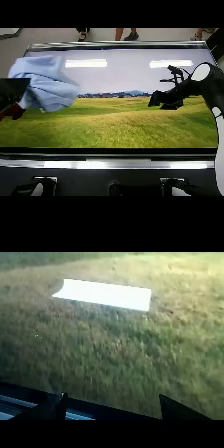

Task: Fold the shirts.

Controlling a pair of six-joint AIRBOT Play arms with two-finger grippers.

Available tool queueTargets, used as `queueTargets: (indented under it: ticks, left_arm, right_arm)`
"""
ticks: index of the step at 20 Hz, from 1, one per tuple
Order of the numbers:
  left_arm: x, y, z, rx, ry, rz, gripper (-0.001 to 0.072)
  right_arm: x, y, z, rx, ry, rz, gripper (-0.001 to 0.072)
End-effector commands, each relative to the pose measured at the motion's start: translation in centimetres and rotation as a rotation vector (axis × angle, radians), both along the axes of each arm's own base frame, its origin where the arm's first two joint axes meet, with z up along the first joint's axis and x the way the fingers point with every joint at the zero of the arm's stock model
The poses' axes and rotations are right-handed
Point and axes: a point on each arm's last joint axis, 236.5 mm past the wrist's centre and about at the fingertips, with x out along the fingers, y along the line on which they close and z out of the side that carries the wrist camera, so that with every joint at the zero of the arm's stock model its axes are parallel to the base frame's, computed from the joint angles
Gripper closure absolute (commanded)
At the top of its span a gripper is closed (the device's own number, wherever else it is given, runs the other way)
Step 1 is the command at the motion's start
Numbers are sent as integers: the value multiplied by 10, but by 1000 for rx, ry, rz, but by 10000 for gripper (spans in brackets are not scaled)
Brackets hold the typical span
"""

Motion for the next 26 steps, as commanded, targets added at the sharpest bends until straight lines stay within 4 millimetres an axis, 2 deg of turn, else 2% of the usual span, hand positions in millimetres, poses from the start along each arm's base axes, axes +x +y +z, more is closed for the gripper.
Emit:
queueTargets:
  ticks: [1, 2, 4, 5, 7, 9, 10, 11, 12, 13, 15, 17, 18, 20, 21, 23, 24, 26]
  left_arm:
    - [-45, -96, 18, -41, -46, -264, 674]
    - [-46, -120, 3, -23, -9, -331, 674]
    - [-47, -173, -47, 15, 124, -469, 674]
    - [-48, -199, -81, 41, 209, -530, 674]
    - [-51, -239, -157, 102, 390, -615, 673]
    - [-60, -257, -234, 164, 586, -669, 673]
    - [-67, -260, -264, 186, 680, -697, 672]
    - [-70, -262, -279, 187, 744, -721, 546]
    - [-70, -263, -282, 190, 774, -746, 189]
    - [-63, -263, -273, 201, 744, -773, 86]
    - [-34, -247, -242, 227, 651, -770, 85]
    - [-1, -199, -218, 318, 586, -701, 85]
    - [9, -168, -216, 370, 588, -656, 85]
    - [8, -116, -233, 421, 698, -587, 85]
    - [1, -99, -247, 418, 764, -575, 85]
    - [-12, -86, -282, 391, 853, -545, 76]
    - [-16, -85, -299, 372, 872, -518, 46]
    - [-15, -93, -323, 294, 875, -457, 47]
  right_arm:
    - [-18, -21, 15, -96, -13, 11, 33]
    - [-24, -31, 24, -137, -33, 6, 33]
    - [-38, -49, 43, -214, -68, -6, 33]
    - [-49, -55, 52, -241, -72, -11, 33]
    - [-60, -58, 66, -248, -97, -37, 34]
    - [-66, -57, 70, -245, -93, -38, 42]
    - [-67, -57, 69, -243, -85, -45, 46]
    - [-65, -57, 66, -242, -89, -47, 47]
    - [-62, -56, 61, -237, -89, -48, 47]
    - [-60, -53, 53, -226, -78, -46, 47]
    - [-60, -43, 30, -185, -27, -27, 42]
    - [-68, -23, 2, -105, 51, 24, 31]
    - [-74, -14, -13, -65, 93, 44, 31]
    - [-90, 6, -40, 28, 186, 52, 31]
    - [-100, 19, -48, 88, 225, 59, 31]
    - [-121, 42, -60, 201, 284, 109, 9]
    - [-132, 46, -71, 225, 308, 138, 8]
    - [-154, 47, -91, 235, 367, 156, 9]
